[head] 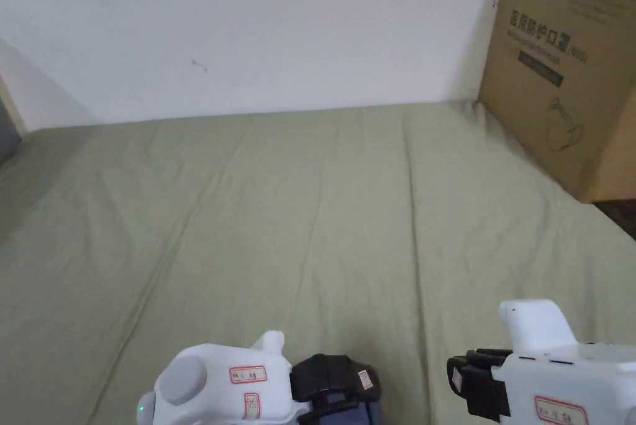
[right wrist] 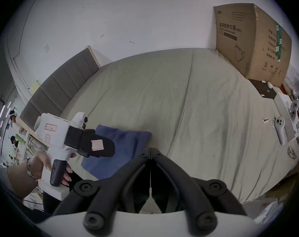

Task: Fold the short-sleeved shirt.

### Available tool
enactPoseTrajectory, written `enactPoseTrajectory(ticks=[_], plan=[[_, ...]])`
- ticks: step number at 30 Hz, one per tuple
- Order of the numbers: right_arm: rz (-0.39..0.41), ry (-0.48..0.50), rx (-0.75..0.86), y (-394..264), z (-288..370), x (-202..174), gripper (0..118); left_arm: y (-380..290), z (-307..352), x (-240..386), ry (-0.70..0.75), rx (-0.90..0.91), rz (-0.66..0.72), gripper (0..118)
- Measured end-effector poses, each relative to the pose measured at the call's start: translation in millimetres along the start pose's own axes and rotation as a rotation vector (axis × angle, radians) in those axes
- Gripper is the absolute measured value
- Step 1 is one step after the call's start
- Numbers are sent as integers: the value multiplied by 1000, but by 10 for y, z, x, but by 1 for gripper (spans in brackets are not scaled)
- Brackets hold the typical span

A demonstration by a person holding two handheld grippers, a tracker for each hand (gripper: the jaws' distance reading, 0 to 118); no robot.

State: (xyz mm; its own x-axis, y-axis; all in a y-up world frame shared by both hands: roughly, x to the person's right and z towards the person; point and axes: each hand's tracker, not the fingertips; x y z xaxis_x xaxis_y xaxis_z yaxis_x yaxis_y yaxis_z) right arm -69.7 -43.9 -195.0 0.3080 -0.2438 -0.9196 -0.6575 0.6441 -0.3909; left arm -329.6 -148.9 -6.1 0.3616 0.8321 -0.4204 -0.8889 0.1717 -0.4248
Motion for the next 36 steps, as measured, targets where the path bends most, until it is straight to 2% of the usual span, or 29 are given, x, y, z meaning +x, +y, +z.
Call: enactPoseTrajectory(ticks=[1,2,3,5,9,11,13,16,19,23,26,32,34,36], plan=[[-3,-2,1,-2,8,19,0,1,49,33,1,15,-15,112],[-7,-4,2,-6,16,39,0,-36,113,103,25,41,-49,101],[-11,-5,4,-14,14,55,0,-34,185,149,82,63,-92,79],[-16,-6,5,-24,21,78,0,-40,327,212,190,84,-204,3],[-22,-9,7,-46,27,108,0,-227,380,453,393,111,-355,3],[-29,-10,5,-62,16,124,0,-281,251,486,337,25,-393,3],[-35,-8,6,-75,21,131,0,-374,11,511,347,-63,-421,3],[-40,-12,7,-102,28,144,0,-451,-403,382,319,-165,-370,3],[-46,-17,4,-132,56,137,0,-406,-710,108,326,-176,-333,2],[-45,-26,-6,-164,70,147,0,-340,-711,73,201,-136,-163,3],[-48,-23,-12,-171,75,164,0,-402,-621,240,-21,-181,-117,3],[-77,-5,12,-134,79,208,0,-413,258,773,81,76,-394,3],[-89,32,5,-115,4,185,0,-395,623,726,173,196,-454,3],[-101,114,-13,-112,-107,104,0,-407,959,616,279,293,-475,3]])
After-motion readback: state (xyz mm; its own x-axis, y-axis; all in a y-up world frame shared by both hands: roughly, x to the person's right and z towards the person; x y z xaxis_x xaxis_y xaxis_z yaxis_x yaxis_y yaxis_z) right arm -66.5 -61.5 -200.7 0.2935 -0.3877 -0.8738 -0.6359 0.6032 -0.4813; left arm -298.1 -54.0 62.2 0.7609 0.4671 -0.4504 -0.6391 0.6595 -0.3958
